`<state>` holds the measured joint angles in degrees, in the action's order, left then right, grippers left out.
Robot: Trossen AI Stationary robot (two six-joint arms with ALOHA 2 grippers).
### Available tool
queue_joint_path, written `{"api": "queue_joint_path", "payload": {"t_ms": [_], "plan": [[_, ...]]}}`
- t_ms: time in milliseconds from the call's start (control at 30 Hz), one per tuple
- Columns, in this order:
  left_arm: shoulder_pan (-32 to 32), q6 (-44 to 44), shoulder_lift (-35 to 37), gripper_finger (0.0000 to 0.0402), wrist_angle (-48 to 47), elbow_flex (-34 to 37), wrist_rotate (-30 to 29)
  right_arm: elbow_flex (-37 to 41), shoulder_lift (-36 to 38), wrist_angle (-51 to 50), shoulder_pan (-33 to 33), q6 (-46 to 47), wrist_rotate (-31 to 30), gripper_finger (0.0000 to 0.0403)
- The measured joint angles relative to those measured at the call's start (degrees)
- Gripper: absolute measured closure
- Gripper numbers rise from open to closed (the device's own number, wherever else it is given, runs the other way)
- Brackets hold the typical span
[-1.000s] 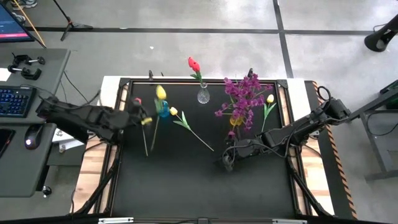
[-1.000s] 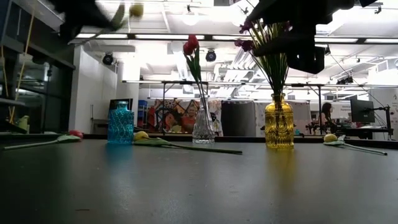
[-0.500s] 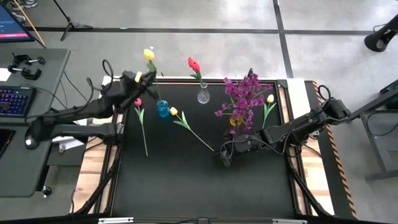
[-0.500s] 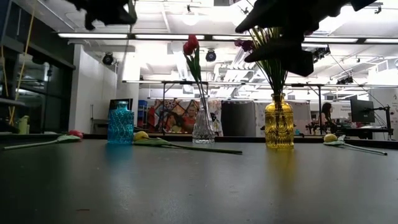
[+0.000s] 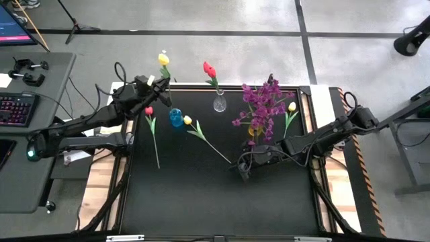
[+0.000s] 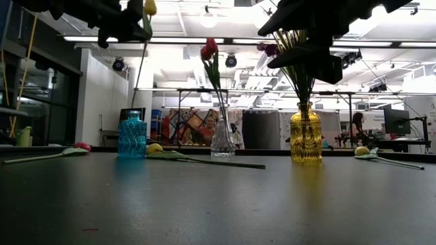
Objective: Sort flowers into vase by color
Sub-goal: Put the left yellow flower into the blue vase
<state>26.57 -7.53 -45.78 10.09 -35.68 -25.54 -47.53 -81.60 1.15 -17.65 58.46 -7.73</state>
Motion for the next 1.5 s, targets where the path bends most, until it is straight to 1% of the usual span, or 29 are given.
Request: {"api": "queue_joint_path", "payload": {"t_ms": [167,400,533,667,767,967,1033,1167,1267,1333,1500], "plan": [[0.0,-0.32,0.1,0.0401,-1.82,0.07,-0.78,0.0,0.0,0.0,0.04,0.0,-0.95,0.021],[-0.02,-0.3,0.02,0.0401,-0.73,0.07,-1.15,0.0,0.0,-0.01,0.04,0.0,-1.11,0.021],[-0.02,-0.25,0.07,0.0401,1.59,0.07,-1.6,0.0,0.01,-0.02,0.04,0.0,-1.11,0.021],[-0.02,-0.35,0.03,0.0401,1.4,0.55,-1.62,0.0,0.0,-0.02,0.04,0.0,-1.11,0.021],[-0.04,-2.11,0.04,0.0401,2.45,2.65,-1.62,0.0,0.0,-0.02,0.04,0.0,-1.11,0.021],[-0.04,-4.88,0.06,0.0401,8.37,8.61,-3.72,0.0,0.01,-0.02,0.04,0.0,-1.11,0.021],[-0.3,-4.47,0.02,0.0401,7.8,9.42,-2.95,0.0,0.01,-0.02,0.04,0.01,-1.11,0.021],[-1.58,-1.23,0.04,0.04,5.53,9.51,0.88,0.0,0.0,-0.02,0.04,0.0,-1.11,0.021],[-2.58,1.5,0.04,0.0393,4.16,9.51,1.38,0.0,0.0,-0.02,0.04,0.0,-1.11,0.021],[-2.98,1.64,0.04,0.0383,3.79,9.51,1.4,0.0,0.0,-0.02,0.04,0.0,-1.11,0.021],[-3.65,1.66,0.09,0.034,3.76,9.51,1.42,0.0,0.0,0.18,0.04,0.2,0.57,0.021]]}}
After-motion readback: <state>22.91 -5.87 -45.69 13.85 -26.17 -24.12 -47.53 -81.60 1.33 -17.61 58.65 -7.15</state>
